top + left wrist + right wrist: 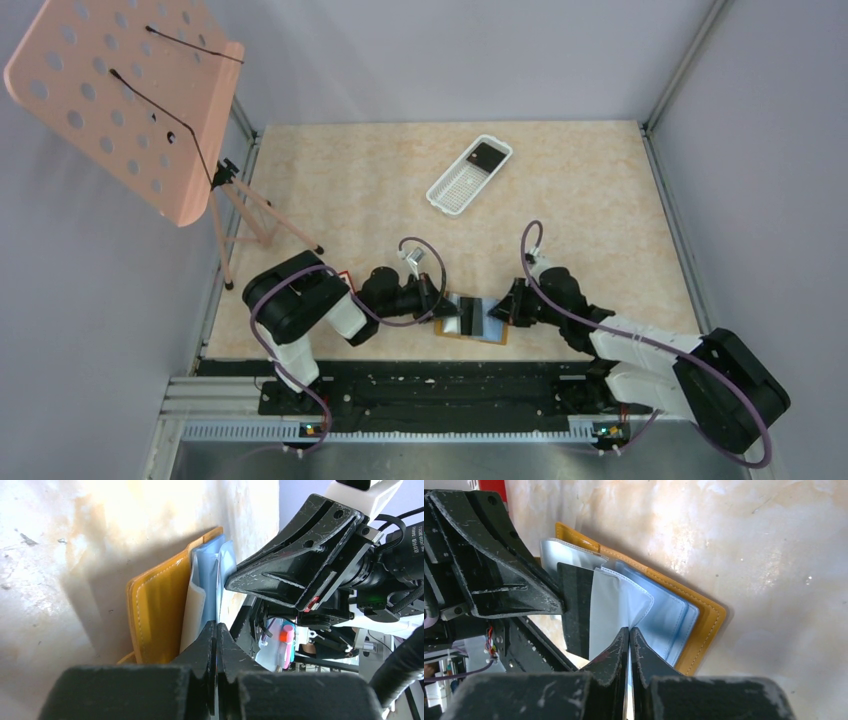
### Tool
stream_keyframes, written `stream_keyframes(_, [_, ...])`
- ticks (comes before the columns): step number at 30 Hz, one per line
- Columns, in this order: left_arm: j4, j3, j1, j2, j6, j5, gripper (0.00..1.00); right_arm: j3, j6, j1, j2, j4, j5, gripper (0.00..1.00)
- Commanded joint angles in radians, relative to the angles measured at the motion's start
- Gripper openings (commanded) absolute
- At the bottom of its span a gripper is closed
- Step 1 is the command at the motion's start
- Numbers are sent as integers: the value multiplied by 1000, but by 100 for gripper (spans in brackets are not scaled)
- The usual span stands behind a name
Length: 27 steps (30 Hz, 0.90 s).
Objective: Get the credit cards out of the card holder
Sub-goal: Remove the credit card from the card holder.
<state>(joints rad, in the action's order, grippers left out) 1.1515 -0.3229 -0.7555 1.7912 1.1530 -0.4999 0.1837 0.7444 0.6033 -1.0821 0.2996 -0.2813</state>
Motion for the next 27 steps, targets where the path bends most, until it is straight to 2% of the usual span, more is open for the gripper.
stream_keyframes(1, [38, 29, 23, -46, -22, 20, 0, 19, -26, -16, 22, -25, 34, 0])
stream_keyframes(6, [-71, 54, 53, -131, -59, 40, 0, 42, -41, -16, 53, -85, 67, 0])
stream_keyframes(9, [-218, 42, 56, -212, -90, 66, 0, 66, -57, -16, 69, -121, 84, 1])
stream_keyframes(14, [-516, -6, 56, -401, -57, 106, 0, 139, -152, -16, 91, -204, 112, 19])
stream_keyframes(17, [-740, -68, 56, -526, -78, 162, 0, 196, -224, -16, 92, -220, 111, 25])
stream_keyframes(21, [-958, -146, 56, -644, -89, 230, 0, 261, -323, -13, 111, -177, 73, 28])
stream_keyframes(27, [-1083, -182, 56, -760, 55, 321, 0, 253, -475, -7, 150, 14, 25, 31])
